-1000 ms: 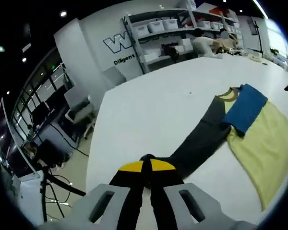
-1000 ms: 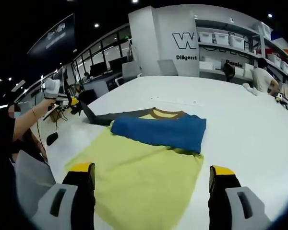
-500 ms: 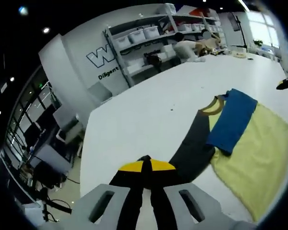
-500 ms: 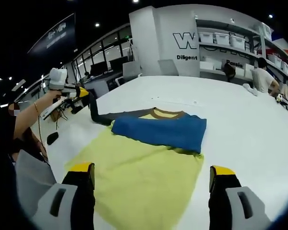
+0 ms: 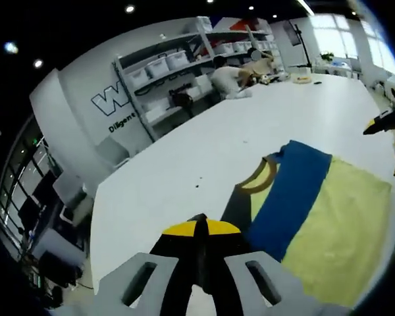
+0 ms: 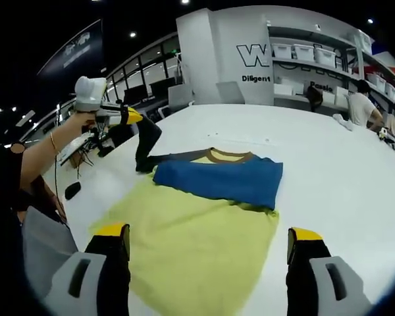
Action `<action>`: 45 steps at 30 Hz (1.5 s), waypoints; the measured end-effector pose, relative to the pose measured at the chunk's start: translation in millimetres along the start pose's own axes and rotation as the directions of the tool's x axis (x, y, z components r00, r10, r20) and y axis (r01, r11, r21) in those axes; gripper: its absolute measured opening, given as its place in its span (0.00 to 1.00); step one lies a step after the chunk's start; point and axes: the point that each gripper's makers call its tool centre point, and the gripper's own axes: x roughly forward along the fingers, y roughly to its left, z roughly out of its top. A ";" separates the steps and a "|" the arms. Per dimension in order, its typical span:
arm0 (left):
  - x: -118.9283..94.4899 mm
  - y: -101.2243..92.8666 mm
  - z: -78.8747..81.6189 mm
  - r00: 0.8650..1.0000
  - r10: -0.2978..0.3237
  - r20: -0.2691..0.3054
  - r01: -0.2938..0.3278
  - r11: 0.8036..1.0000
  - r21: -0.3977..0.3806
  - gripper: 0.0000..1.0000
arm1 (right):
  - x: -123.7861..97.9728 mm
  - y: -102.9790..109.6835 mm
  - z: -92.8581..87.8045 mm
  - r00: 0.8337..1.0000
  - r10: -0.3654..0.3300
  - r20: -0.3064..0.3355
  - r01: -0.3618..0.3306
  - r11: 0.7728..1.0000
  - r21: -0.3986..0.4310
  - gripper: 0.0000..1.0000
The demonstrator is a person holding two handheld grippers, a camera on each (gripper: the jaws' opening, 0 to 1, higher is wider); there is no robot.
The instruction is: Fold the garment on the visible template until the final outline fits inside the template.
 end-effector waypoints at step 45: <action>76.2 -200.6 83.4 0.961 -0.276 0.028 0.260 0.930 0.259 0.02 | -10.1 -26.6 -25.0 0.998 -0.050 -0.030 0.052 0.997 0.056 0.99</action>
